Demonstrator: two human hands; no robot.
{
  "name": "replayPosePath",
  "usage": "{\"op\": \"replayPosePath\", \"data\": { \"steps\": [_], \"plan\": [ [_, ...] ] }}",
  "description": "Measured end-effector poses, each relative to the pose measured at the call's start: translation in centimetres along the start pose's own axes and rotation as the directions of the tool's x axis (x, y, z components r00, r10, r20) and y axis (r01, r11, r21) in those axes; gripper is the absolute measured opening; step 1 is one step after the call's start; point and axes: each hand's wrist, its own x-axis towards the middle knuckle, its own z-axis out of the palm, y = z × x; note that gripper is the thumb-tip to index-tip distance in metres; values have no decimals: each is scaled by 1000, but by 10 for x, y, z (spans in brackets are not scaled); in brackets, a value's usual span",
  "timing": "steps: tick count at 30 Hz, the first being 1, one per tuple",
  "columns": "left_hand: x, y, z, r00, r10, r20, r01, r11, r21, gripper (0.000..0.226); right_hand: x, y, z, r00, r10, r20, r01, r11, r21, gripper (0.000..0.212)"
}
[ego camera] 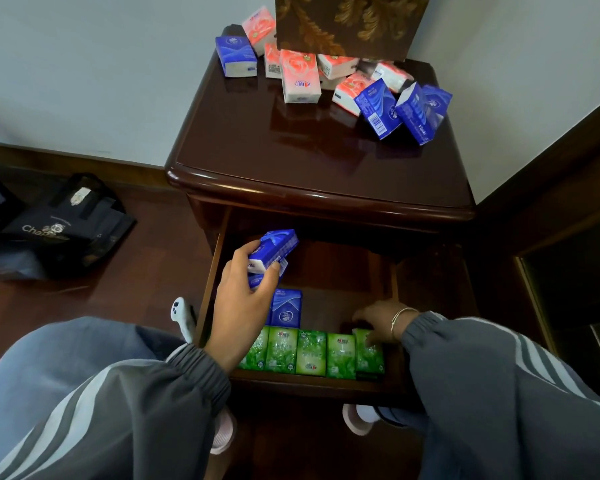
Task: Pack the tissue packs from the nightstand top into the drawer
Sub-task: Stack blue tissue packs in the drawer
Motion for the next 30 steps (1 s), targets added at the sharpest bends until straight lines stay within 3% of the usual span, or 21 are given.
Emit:
{"op": "replayPosePath", "data": {
  "steps": [5, 9, 11, 13, 15, 16, 18, 19, 20, 23, 25, 27, 30],
  "plan": [
    [1, -1, -1, 1000, 2, 3, -2, 1000, -8, 38, 6, -20, 18, 992, -30, 124, 45, 992, -119, 46],
    [1, -1, 0, 1000, 17, 6, -17, 1000, -8, 39, 2, -24, 16, 989, 16, 148, -12, 999, -30, 61],
    [-1, 1, 1, 999, 38, 16, -38, 999, 6, 40, -7, -25, 5, 997, 51, 66, -58, 993, 105, 58],
    [-3, 2, 1, 996, 80, 32, -82, 995, 49, 43, -18, -27, -13, 985, 101, -141, -54, 951, 306, 49],
    [-6, 5, 2, 987, 144, 72, -152, 981, 120, 47, -31, -32, -36, 911, 176, -374, 87, 802, 591, 40],
    [-8, 6, 3, 979, 176, 102, -190, 971, 146, 48, -38, -37, -47, 876, 221, -429, 192, 656, 730, 38],
    [-13, 8, 6, 953, 249, 174, -279, 944, 174, 52, -52, -47, -66, 885, 268, -380, 334, 200, 921, 38],
    [-15, 8, 8, 934, 287, 215, -327, 926, 185, 55, -57, -51, -71, 901, 266, -341, 347, 26, 937, 38],
    [-17, 8, 9, 913, 318, 257, -371, 908, 196, 57, -61, -53, -74, 904, 262, -338, 363, -51, 930, 36],
    [-19, 6, 11, 863, 359, 355, -451, 863, 226, 66, -66, -56, -70, 879, 268, -395, 406, 14, 914, 12],
    [-19, 5, 11, 847, 377, 374, -480, 844, 238, 73, -66, -53, -66, 889, 270, -370, 388, -15, 922, 4],
    [-18, 4, 12, 867, 374, 328, -460, 854, 242, 79, -67, -48, -66, 900, 300, -317, 372, -149, 916, 4],
    [-14, 5, 12, 943, 274, 186, -313, 923, 225, 83, -66, -43, -64, 908, 354, -224, 375, -447, 812, 13]
  ]
}}
